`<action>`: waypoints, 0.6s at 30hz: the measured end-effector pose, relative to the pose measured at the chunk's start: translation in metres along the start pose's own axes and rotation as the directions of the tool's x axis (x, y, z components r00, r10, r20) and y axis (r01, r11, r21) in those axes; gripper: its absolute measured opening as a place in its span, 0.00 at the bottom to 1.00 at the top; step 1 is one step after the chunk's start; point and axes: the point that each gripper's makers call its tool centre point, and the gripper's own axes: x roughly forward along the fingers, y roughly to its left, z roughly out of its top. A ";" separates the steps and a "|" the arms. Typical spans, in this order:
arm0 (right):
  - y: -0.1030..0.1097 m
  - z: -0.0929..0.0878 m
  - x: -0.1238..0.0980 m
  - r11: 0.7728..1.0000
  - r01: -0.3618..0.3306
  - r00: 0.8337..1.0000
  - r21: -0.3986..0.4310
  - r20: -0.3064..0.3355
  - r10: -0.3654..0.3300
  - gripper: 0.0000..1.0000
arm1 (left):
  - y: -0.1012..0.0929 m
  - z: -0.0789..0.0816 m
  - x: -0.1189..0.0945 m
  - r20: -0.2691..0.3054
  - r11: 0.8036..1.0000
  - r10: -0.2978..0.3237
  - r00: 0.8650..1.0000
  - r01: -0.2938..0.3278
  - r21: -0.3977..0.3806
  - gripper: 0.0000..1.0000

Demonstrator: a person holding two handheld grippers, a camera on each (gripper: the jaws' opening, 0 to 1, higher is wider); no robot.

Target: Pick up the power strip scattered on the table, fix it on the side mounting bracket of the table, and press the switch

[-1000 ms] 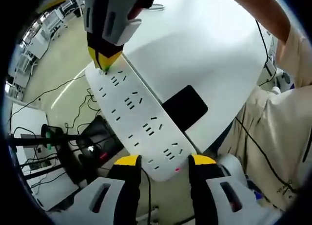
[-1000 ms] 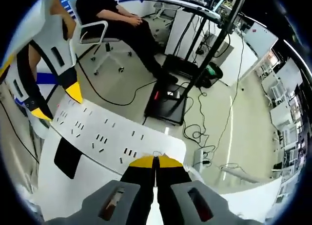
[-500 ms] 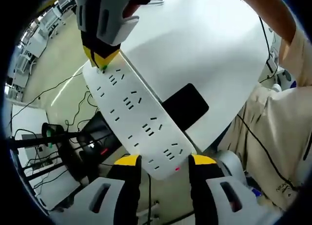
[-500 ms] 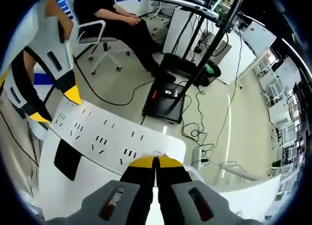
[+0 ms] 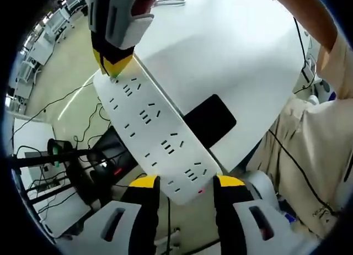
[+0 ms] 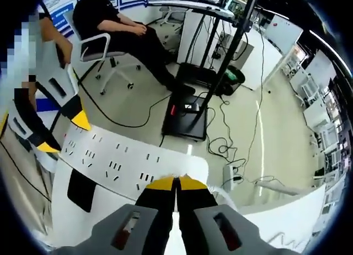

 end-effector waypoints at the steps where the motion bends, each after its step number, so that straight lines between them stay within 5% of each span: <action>1: 0.000 0.001 0.000 1.000 0.001 1.000 0.001 0.005 -0.001 0.00 | 0.000 0.000 0.000 -0.003 1.000 0.001 1.000 -0.001 -0.001 0.43; 7: -0.001 0.002 0.000 0.999 0.002 0.999 0.032 0.032 -0.003 0.00 | 0.000 0.000 0.000 0.001 1.000 0.001 1.000 -0.001 -0.001 0.43; 18: -0.007 0.014 -0.013 0.990 -0.012 0.984 0.139 0.177 -0.013 0.00 | -0.001 0.000 0.000 -0.001 1.000 0.002 1.000 -0.002 0.001 0.43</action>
